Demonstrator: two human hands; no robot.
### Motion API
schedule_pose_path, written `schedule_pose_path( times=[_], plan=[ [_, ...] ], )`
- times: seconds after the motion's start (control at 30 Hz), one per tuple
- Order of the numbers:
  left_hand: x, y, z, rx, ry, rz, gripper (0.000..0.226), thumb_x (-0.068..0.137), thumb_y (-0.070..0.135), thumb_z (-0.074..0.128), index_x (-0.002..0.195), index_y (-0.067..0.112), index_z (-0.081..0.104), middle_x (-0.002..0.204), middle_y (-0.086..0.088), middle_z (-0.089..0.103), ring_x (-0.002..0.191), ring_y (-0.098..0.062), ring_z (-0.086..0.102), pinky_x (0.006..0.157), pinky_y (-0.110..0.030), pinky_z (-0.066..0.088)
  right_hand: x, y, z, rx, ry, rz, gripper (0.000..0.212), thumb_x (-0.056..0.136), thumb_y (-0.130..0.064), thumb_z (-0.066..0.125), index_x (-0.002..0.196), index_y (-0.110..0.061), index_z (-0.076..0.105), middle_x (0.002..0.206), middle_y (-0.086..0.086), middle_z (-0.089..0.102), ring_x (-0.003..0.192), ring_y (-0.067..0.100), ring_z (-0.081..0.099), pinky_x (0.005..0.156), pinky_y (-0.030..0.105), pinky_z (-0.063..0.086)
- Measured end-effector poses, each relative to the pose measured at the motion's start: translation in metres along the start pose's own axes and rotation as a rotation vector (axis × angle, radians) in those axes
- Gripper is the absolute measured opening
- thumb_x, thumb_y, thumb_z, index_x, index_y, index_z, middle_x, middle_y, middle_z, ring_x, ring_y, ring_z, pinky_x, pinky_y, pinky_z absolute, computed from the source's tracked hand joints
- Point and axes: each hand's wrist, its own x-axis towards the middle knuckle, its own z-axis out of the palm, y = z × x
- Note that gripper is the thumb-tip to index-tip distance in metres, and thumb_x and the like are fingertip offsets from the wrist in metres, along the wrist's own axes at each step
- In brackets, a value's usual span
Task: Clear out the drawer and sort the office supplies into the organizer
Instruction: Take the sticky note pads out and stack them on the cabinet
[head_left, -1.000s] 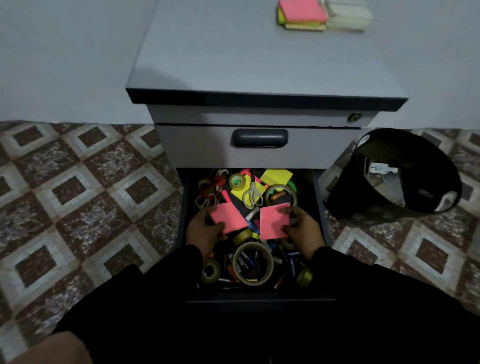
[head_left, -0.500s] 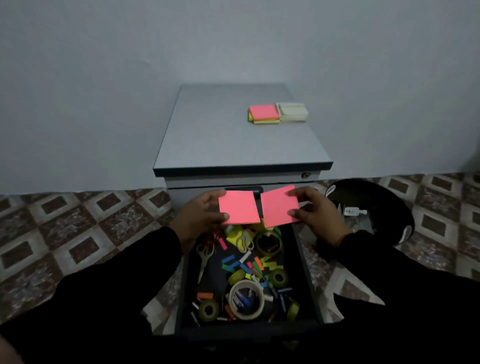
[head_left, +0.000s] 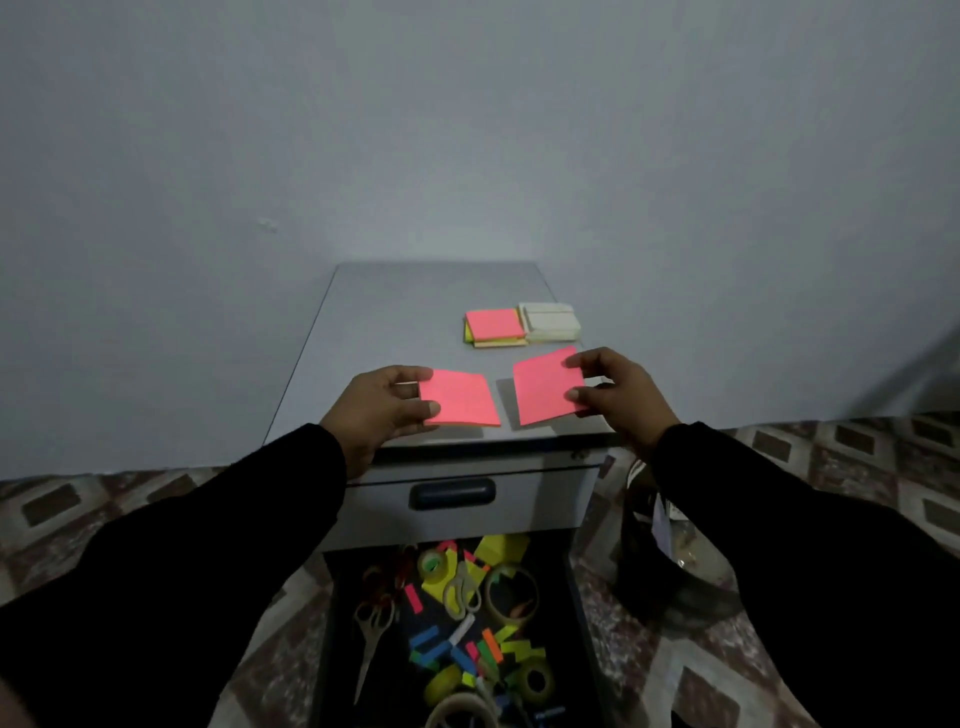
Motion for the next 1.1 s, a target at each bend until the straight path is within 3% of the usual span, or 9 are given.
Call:
schedule_pose_path(
  times=[0.07,0.27,0.4,0.7,0.9,1.1],
  plan=[
    [0.017,0.007,0.001,-0.006,0.005,0.008,0.039,0.082,-0.017,0.055,0.116,0.001,0.053,0.089,-0.008,0.061,0.077,-0.018,0.061,0.06,-0.019,0.057,0.022,0.002,-0.001,0.021,0.027,0.019,0.033,0.081,0.014,0.058,0.11,-0.001,0.058,0.104,0.014,0.051,0.066,0.018,0.054,0.053,0.014,0.052],
    [0.062,0.017,-0.002,0.012,0.01,0.04,0.042,0.082,-0.016,0.057,0.118,0.005,0.053,0.109,-0.01,0.056,0.083,-0.018,0.062,0.062,-0.019,0.057,0.085,0.007,0.002,0.109,0.088,0.048,0.034,0.081,0.017,0.055,0.114,0.007,0.055,0.097,0.011,0.05,0.069,0.016,0.052,0.051,0.013,0.052],
    [0.084,0.02,-0.006,0.017,0.014,0.051,0.042,0.082,-0.015,0.057,0.118,0.007,0.054,0.109,-0.008,0.057,0.082,-0.017,0.063,0.062,-0.019,0.057,0.122,0.006,0.004,0.168,0.121,0.071,0.037,0.081,0.019,0.054,0.117,0.009,0.054,0.082,0.0,0.045,0.067,0.013,0.049,0.049,0.011,0.05],
    [0.117,0.021,-0.017,0.009,0.022,0.047,0.041,0.084,-0.011,0.058,0.118,0.011,0.055,0.107,-0.002,0.06,0.081,-0.014,0.062,0.058,-0.017,0.055,0.172,0.015,-0.001,0.185,0.114,0.154,0.038,0.083,0.018,0.052,0.12,0.009,0.053,0.075,0.001,0.042,0.062,0.016,0.048,0.047,0.013,0.051],
    [0.128,0.019,-0.024,-0.011,0.02,0.06,0.042,0.084,-0.01,0.058,0.118,0.012,0.055,0.104,-0.001,0.059,0.081,-0.012,0.061,0.059,-0.017,0.055,0.189,0.032,0.0,0.112,0.088,0.169,0.037,0.083,0.017,0.054,0.119,0.006,0.056,0.079,0.002,0.047,0.067,0.015,0.051,0.052,0.014,0.052],
    [0.136,0.015,-0.025,-0.002,0.011,0.07,0.042,0.083,-0.01,0.059,0.119,0.012,0.056,0.106,-0.001,0.059,0.082,-0.013,0.062,0.058,-0.017,0.054,0.204,0.046,0.001,-0.2,0.101,0.148,0.032,0.085,0.01,0.056,0.114,-0.002,0.063,0.08,0.002,0.053,0.074,0.018,0.053,0.075,0.028,0.05]
  ],
)
